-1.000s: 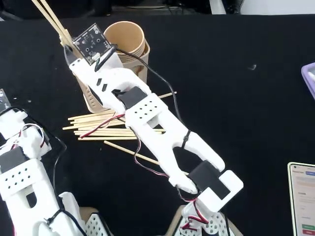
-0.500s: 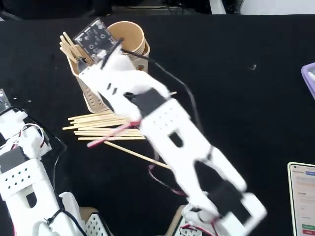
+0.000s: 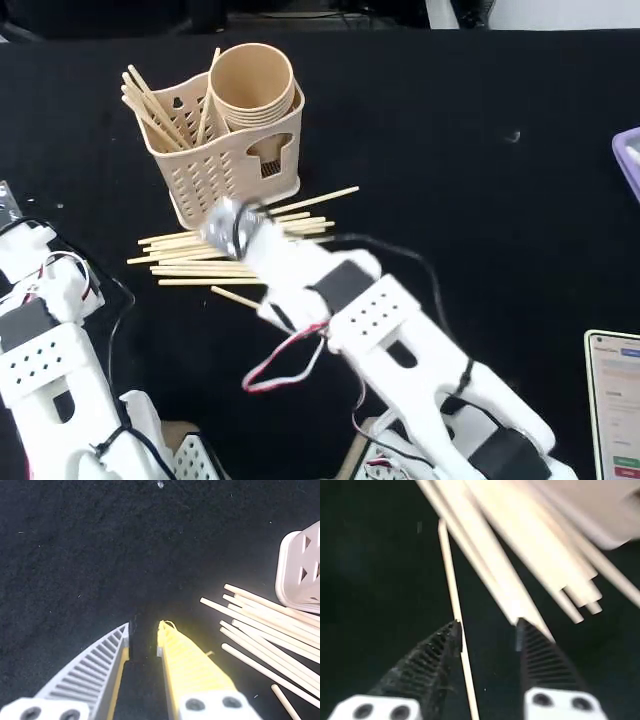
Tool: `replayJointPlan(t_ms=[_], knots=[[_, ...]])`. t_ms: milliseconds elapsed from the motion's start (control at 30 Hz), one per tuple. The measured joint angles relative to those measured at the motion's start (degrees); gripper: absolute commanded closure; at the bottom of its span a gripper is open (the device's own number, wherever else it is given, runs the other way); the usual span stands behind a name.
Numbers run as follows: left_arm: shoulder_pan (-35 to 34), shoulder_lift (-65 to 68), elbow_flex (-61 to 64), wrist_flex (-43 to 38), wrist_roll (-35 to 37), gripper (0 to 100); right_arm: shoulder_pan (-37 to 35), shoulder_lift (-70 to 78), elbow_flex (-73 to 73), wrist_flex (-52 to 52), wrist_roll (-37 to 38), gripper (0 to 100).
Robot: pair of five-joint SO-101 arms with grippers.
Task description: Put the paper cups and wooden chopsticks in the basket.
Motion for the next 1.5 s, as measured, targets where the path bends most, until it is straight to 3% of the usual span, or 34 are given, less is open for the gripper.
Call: replayJointPlan(t_ms=[200, 567, 733, 1267, 1500], knots=[[0.0, 0.0, 0.0, 0.0, 0.0, 90, -0.4, 10.0, 4.5, -9.1, 2.7, 77.2], [0.0, 0.0, 0.0, 0.0, 0.0, 90, -0.9, 28.9, -5.8, -10.0, 6.2, 78.4], [0.0, 0.0, 0.0, 0.0, 0.0, 90, -0.4, 30.0, -6.9, -10.1, 7.0, 99.4], [0.0, 0.0, 0.0, 0.0, 0.0, 90, -0.7, 25.9, -10.5, -5.3, 11.6, 98.8], [0.0, 0.0, 0.0, 0.0, 0.0, 90, -1.1, 29.4, -11.9, -13.8, 13.3, 94.6]])
